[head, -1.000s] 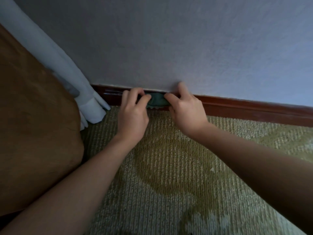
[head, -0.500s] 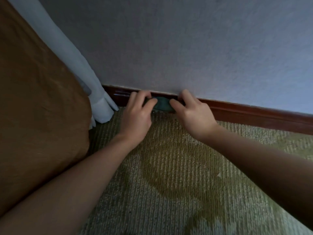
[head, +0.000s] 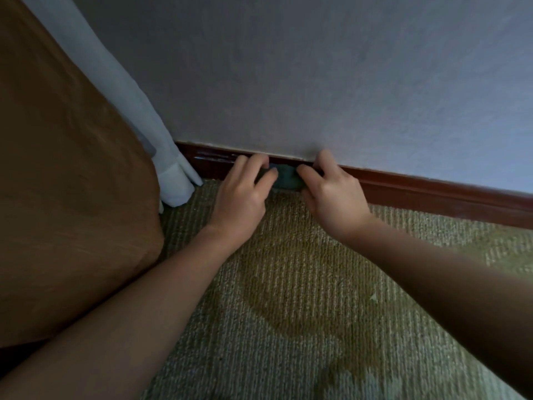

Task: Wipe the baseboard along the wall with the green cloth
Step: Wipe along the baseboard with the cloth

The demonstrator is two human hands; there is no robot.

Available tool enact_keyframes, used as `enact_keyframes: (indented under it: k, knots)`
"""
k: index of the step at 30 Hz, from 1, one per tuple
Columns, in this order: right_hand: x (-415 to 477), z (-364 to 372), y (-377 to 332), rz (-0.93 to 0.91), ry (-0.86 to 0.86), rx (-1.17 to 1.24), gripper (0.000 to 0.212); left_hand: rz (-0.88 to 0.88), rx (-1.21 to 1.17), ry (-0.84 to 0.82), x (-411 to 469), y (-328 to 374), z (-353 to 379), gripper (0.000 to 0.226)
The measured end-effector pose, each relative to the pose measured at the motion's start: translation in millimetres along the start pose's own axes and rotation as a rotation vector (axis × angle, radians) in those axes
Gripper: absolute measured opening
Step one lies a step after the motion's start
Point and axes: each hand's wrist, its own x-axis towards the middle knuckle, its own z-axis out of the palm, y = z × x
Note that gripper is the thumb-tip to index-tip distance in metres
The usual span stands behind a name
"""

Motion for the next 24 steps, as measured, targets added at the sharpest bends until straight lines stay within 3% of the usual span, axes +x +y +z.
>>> enact_keyframes:
  k: [4, 12, 16, 19, 21, 24]
  knots:
    - [-8, -7, 13, -0.019, -0.003, -0.062, 0.027, -0.015, -0.018, 0.04, 7, 15, 6, 0.025]
    - [-12, -10, 14, -0.031, -0.022, -0.106, 0.031, 0.116, 0.046, -0.115, 7, 5, -5, 0.024]
    - [-1, -3, 3, -0.049, -0.024, -0.108, 0.029, 0.023, 0.07, -0.15, 3, -5, -13, 0.018]
    - [-1, -4, 6, -0.053, -0.013, -0.106, 0.028, 0.023, 0.06, -0.07, 5, 3, -10, 0.013]
    - [-5, -6, 10, -0.041, -0.015, -0.093, 0.027, 0.122, 0.112, -0.016, 9, 10, -8, 0.022]
    - [-9, -8, 17, -0.026, -0.014, -0.068, 0.025, 0.167, 0.109, -0.048, 14, 14, -8, 0.008]
